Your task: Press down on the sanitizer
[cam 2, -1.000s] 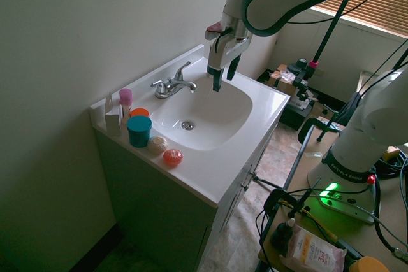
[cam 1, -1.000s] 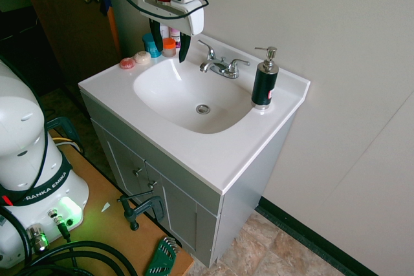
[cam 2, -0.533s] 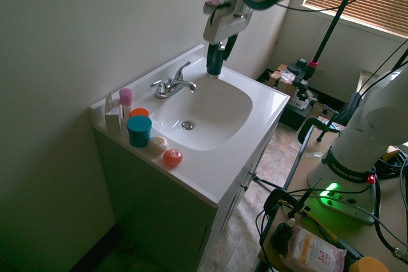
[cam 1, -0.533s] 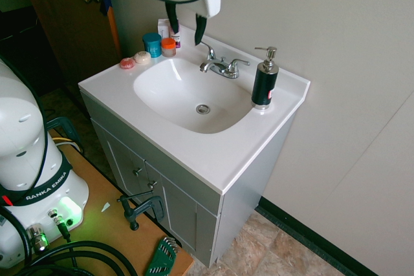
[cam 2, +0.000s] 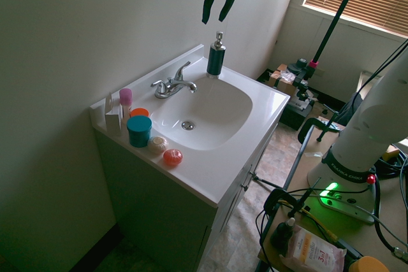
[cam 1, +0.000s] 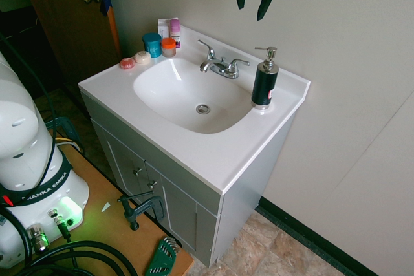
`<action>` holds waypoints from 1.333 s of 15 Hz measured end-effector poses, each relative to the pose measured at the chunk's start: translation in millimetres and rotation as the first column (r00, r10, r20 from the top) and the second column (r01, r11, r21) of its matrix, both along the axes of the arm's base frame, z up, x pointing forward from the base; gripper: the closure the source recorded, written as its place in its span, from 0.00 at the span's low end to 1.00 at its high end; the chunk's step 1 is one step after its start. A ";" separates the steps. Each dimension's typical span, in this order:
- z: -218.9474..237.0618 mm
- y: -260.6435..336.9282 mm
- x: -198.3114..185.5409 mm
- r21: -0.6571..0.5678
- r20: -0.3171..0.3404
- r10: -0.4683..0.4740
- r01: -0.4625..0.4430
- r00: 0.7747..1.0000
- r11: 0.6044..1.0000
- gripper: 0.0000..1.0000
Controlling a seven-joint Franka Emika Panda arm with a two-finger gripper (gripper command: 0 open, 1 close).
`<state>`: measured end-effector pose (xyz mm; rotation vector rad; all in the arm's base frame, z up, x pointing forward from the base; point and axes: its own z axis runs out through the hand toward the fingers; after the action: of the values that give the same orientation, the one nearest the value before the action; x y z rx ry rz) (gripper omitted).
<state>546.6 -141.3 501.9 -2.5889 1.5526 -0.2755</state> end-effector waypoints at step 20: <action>-61.9 -79.6 1.0 0.030 -0.090 -0.137 0.140 0.986 0.990 1.00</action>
<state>547.6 -220.9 440.0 -2.5011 1.7540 -0.1454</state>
